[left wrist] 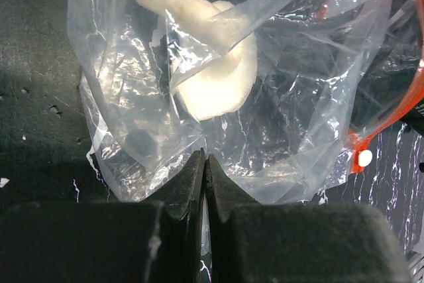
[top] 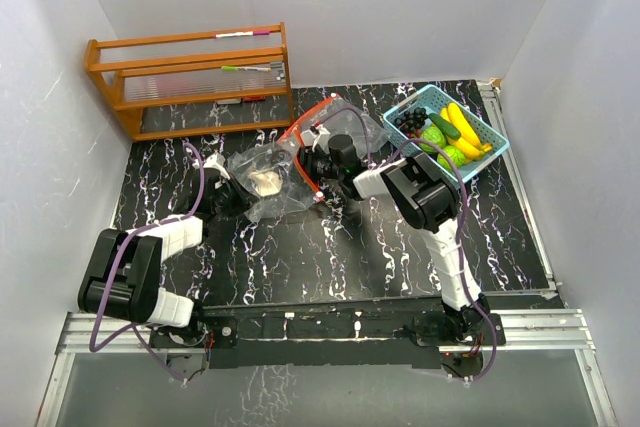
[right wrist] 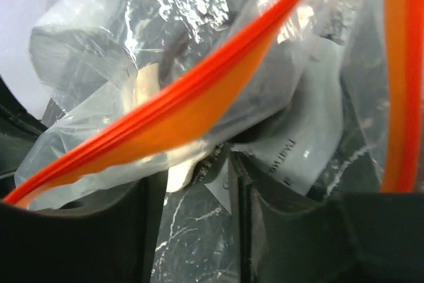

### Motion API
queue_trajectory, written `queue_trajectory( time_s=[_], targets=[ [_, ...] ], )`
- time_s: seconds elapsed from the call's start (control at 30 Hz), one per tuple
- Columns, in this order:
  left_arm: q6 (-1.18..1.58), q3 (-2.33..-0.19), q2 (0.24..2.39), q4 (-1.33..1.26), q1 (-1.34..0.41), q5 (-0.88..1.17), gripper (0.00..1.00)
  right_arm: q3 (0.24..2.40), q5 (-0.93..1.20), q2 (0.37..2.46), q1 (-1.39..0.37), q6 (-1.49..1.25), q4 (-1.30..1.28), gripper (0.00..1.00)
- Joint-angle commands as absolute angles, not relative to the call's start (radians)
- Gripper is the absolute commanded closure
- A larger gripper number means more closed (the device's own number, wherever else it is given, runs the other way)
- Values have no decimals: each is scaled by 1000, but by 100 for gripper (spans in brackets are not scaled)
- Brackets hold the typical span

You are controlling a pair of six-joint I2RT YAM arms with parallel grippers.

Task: Open the zip-top bag and remove the fake food
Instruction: Pick up the fake vegetable from the zipper food storage bag.

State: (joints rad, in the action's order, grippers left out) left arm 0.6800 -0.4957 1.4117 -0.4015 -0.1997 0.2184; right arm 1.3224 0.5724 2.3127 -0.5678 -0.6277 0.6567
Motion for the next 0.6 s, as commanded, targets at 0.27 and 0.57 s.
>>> queue_trajectory(
  time_s=[0.27, 0.57],
  targets=[
    [669, -511, 1401, -454, -196, 257, 100, 1452, 601, 2380, -632, -538, 617, 47],
    [655, -505, 1394, -444, -196, 249, 100, 1526, 397, 2418, -707, -314, 375, 31]
  ],
)
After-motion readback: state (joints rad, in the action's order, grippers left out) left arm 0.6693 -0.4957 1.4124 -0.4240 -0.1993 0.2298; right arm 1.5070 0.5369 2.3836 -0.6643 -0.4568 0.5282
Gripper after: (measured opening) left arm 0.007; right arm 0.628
